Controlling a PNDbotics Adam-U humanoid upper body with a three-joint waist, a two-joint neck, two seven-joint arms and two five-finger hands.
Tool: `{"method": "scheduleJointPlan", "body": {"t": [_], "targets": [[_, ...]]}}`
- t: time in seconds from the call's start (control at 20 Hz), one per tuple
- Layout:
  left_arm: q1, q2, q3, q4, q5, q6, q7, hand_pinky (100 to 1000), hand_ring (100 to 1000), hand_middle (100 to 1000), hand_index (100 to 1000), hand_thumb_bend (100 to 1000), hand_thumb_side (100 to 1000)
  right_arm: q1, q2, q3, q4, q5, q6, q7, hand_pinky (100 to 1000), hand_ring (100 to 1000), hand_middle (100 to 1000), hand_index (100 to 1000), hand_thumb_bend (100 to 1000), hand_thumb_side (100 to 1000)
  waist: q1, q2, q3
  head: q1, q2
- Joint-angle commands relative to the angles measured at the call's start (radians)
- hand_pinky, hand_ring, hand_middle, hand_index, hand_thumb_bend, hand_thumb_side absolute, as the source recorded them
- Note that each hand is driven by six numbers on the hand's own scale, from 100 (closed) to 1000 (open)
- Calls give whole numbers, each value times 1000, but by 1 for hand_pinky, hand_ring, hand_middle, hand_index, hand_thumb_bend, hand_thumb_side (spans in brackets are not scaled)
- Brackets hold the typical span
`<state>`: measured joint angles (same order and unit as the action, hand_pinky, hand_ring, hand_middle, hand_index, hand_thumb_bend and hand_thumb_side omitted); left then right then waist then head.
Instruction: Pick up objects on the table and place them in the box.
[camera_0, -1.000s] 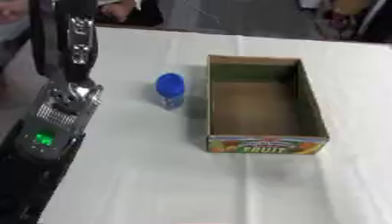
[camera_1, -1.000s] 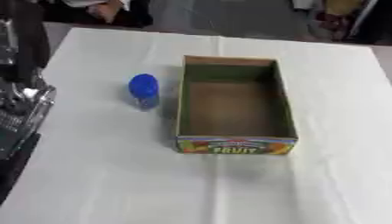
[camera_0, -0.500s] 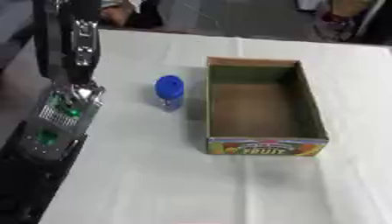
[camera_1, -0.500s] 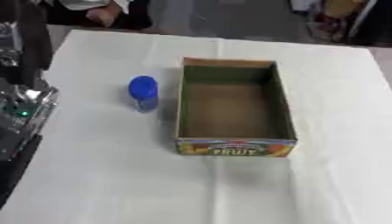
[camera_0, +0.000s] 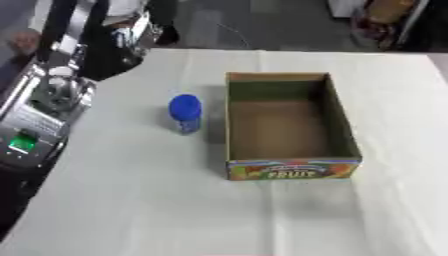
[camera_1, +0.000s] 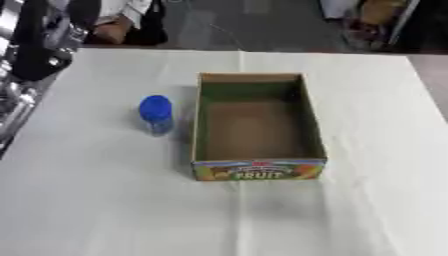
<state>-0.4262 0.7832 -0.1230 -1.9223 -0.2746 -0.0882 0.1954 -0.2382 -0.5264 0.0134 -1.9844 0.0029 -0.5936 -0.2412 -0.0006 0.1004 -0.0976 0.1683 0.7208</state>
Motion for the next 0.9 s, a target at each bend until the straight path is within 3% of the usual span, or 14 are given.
{"method": "scheduleJointPlan", "body": {"t": [0.05, 0.2, 0.35, 0.65, 0.9], "targets": [[-37, 99, -16, 60, -44, 16, -69, 764, 729, 883, 886, 379, 831, -5, -13, 2, -16, 1, 11, 8, 200, 486, 485, 581, 128, 918, 4, -17, -2, 10, 13], [-81, 157, -53, 138, -99, 1, -156, 811, 754, 875, 904, 391, 833, -8, -14, 6, -16, -4, 11, 14, 200, 487, 485, 582, 127, 918, 7, -18, -6, 11, 23], [-133, 194, -94, 225, -164, -49, -243, 819, 757, 869, 909, 398, 837, -8, -15, 11, -16, -8, 9, 24, 199, 487, 485, 582, 128, 905, 7, -18, -8, 16, 24], [-229, 206, -141, 399, -285, -111, -373, 826, 779, 864, 934, 422, 856, -6, -14, 17, -16, -9, 6, 37, 197, 487, 485, 582, 128, 918, 10, -16, -9, 17, 21], [-301, 181, -156, 519, -368, -136, -509, 860, 800, 873, 956, 595, 768, -11, -11, 20, -16, -12, 7, 43, 197, 487, 484, 581, 126, 918, 12, -13, -14, 18, 18]]}}
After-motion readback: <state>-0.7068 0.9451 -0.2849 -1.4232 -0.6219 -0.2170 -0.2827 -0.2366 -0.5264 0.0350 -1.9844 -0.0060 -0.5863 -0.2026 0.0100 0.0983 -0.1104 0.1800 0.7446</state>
